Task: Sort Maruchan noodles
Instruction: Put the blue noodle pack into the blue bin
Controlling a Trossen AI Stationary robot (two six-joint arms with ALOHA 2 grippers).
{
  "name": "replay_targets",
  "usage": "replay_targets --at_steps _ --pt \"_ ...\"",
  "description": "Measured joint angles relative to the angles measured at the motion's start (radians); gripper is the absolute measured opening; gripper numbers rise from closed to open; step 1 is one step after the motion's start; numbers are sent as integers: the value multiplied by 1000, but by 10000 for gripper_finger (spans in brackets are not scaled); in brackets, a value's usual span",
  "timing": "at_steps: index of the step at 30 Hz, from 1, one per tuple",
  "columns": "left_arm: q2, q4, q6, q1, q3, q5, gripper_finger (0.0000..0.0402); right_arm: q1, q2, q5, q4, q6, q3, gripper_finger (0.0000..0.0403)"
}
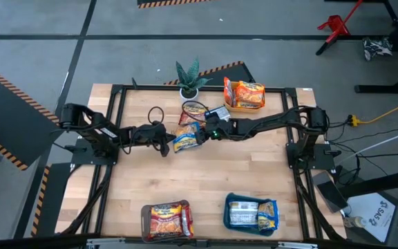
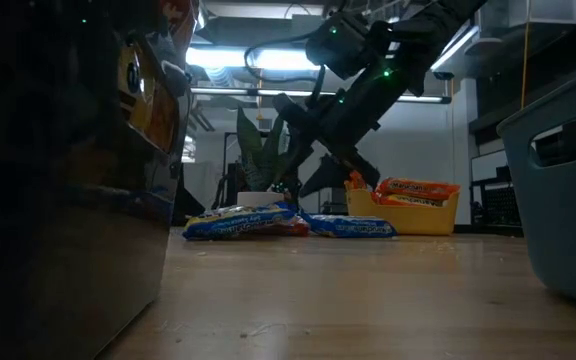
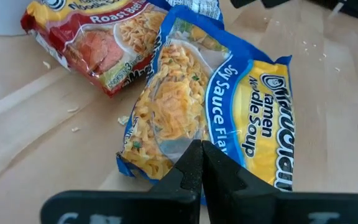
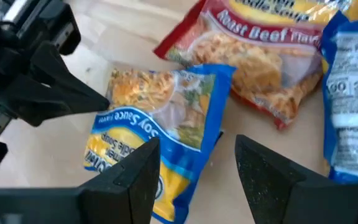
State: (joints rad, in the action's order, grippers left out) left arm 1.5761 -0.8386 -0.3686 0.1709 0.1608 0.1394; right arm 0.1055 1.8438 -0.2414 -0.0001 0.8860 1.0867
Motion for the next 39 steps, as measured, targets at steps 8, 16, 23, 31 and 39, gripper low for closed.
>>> replay_targets --at_steps 8,16,23,31,39 --pt "10 68 -24 -38 -8 15 0 0 13 49 7 9 -2 193" --pt "8 89 -21 -38 -7 19 0 8 47 76 112 5 -3 220" --pt "8 82 -16 -38 -8 25 0 -12 46 124 307 -224 17 240" --pt "8 66 -22 -38 1 34 0 -111 55 -90 136 -449 160 235" --pt "9 84 -14 -36 51 38 0 -179 80 -217 49 -501 248 234"
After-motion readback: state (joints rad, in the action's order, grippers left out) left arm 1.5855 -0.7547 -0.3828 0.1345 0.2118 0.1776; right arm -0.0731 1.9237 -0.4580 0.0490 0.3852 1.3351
